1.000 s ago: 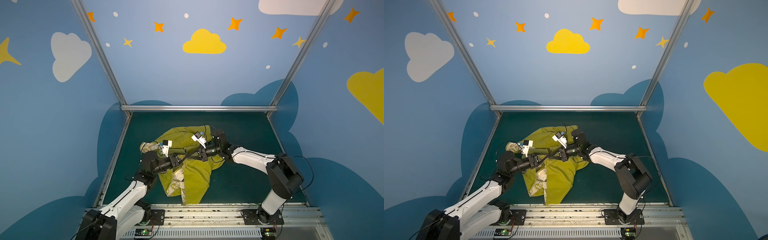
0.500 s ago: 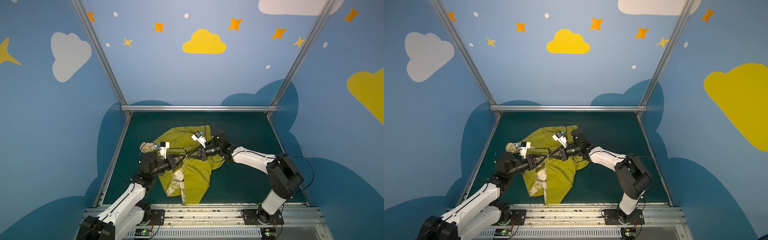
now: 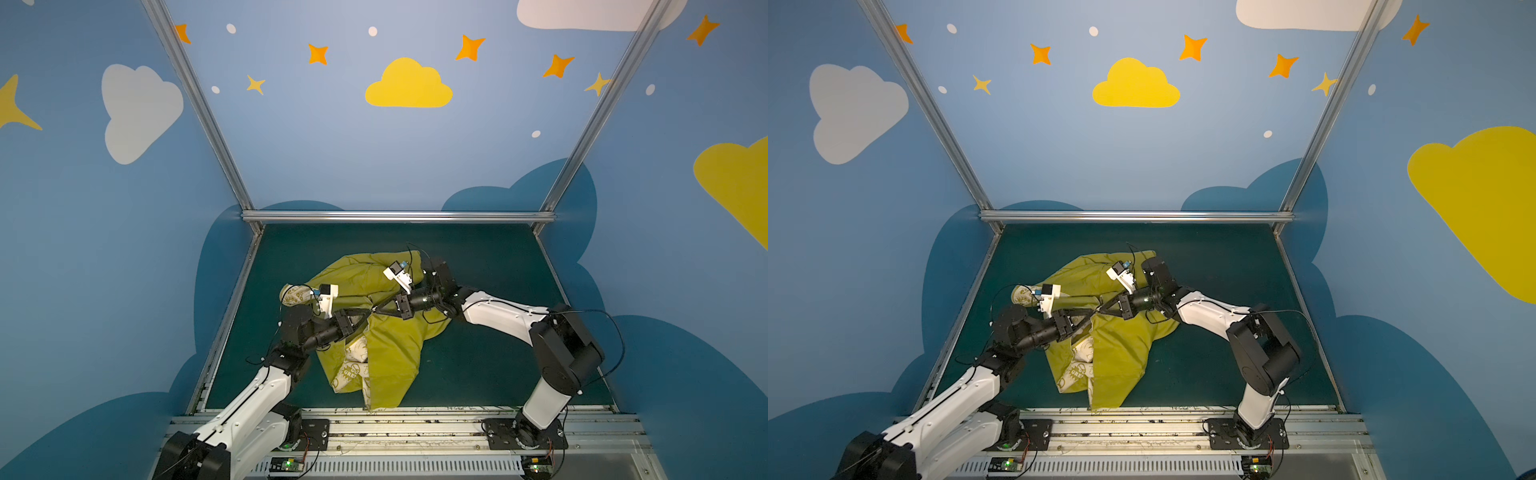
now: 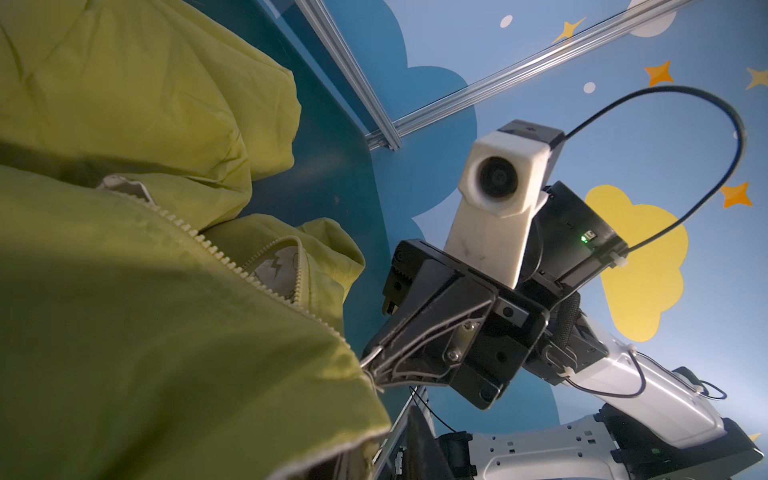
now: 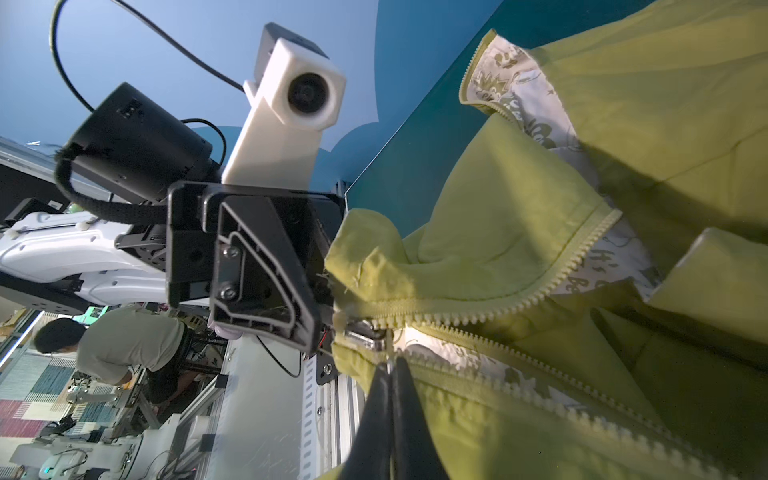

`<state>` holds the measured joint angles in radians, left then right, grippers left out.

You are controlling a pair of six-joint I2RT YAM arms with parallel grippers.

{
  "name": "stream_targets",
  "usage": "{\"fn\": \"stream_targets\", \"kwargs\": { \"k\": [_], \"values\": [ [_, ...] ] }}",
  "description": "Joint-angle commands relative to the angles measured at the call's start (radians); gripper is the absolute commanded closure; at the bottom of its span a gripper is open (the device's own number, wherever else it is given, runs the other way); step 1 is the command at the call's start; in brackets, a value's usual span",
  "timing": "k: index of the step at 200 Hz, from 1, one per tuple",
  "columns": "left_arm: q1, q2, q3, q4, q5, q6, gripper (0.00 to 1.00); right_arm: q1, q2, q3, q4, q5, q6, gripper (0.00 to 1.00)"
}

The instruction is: Zip up the jacket

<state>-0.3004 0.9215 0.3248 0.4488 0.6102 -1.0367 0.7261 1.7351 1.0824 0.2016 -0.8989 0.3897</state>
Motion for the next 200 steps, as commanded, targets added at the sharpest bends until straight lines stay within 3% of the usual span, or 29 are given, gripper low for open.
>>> {"fn": "stream_targets", "kwargs": {
  "k": [1,79,200],
  "values": [
    [0.005,0.007,-0.004,0.016,0.016,0.012,0.74,-0.005,0.009,0.028,-0.014,0.007,0.007,1.0],
    [0.006,0.017,-0.001,0.022,0.016,0.013,0.97,-0.006,-0.002,0.02,-0.011,0.008,0.011,1.0],
    [0.009,-0.101,-0.043,-0.002,-0.019,0.05,0.97,-0.025,0.034,0.047,-0.14,0.161,-0.005,1.0]
  ]
}}
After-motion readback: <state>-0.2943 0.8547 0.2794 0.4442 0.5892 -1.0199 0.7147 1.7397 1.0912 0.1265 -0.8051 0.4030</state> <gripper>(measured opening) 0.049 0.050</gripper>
